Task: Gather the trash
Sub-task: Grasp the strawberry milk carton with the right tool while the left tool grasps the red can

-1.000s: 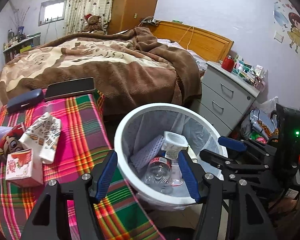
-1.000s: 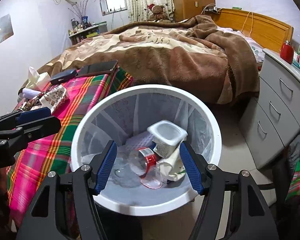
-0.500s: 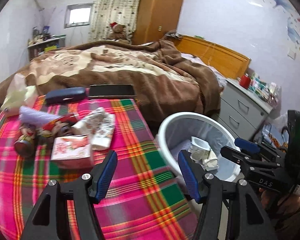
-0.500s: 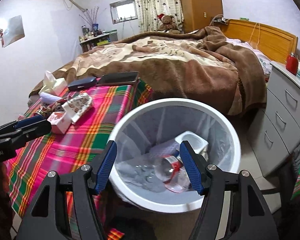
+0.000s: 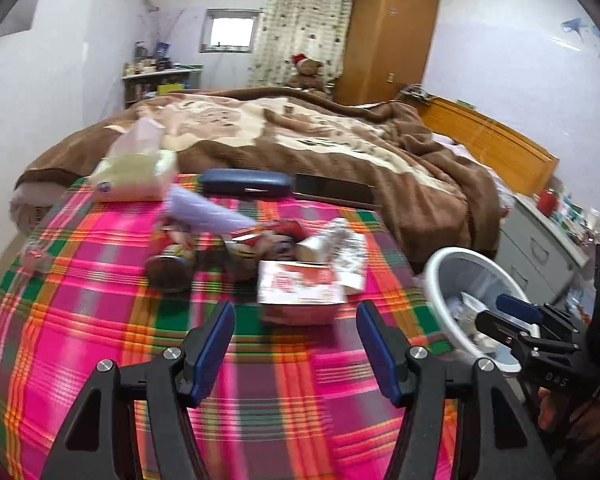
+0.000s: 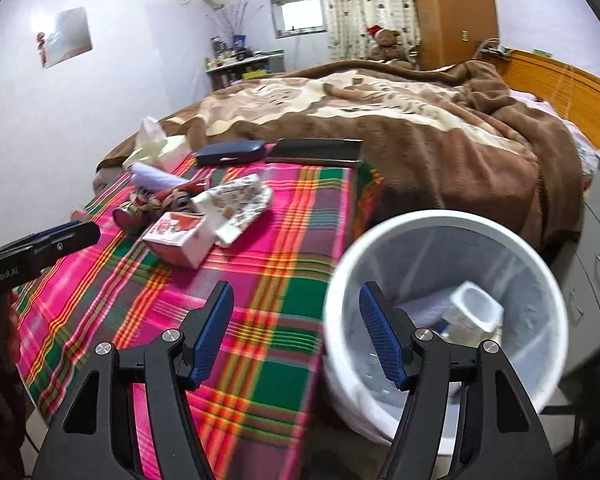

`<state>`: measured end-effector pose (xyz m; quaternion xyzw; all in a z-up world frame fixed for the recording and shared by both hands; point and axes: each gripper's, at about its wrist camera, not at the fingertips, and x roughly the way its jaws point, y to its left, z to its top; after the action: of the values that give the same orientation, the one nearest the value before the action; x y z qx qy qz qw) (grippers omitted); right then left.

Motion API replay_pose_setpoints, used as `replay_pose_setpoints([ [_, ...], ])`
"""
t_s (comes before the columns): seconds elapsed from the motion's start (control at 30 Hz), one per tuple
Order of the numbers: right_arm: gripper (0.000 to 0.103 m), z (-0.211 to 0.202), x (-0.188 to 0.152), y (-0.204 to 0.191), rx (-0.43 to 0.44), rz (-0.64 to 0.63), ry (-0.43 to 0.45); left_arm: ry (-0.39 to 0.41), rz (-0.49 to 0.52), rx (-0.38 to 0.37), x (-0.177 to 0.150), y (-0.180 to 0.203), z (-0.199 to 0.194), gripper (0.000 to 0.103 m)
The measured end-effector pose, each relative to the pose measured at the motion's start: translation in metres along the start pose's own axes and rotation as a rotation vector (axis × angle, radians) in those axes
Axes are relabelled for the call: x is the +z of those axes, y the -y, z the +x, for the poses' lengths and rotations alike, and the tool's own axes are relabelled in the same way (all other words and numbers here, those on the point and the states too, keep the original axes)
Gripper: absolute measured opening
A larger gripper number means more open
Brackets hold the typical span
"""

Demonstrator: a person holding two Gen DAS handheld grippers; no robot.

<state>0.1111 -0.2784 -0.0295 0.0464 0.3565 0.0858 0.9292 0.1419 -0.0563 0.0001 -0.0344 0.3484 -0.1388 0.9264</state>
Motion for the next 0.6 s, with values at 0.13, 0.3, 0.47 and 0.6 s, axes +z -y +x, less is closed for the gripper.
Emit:
replay_pose_setpoints([
  [0.13,0.067,0.009,0.006,-0.015,0.046,-0.033,-0.004,-0.008,-0.027,0.05,0.002,-0.032,0.003,0.063],
  [0.3,0.067,0.026,0.016,-0.037,0.1,-0.074,-0.015,-0.016,-0.065,0.066,0.006,-0.062,0.011,0.063],
  [0.47,0.067,0.045,0.024,-0.055,0.129,-0.115,-0.037,-0.018,-0.084,0.071,0.016,-0.086,0.025,0.063],
  [0.6,0.067,0.058,0.033,-0.068,0.143,-0.166,-0.045,-0.03,-0.084,0.081,0.028,-0.095,0.041,0.063],
])
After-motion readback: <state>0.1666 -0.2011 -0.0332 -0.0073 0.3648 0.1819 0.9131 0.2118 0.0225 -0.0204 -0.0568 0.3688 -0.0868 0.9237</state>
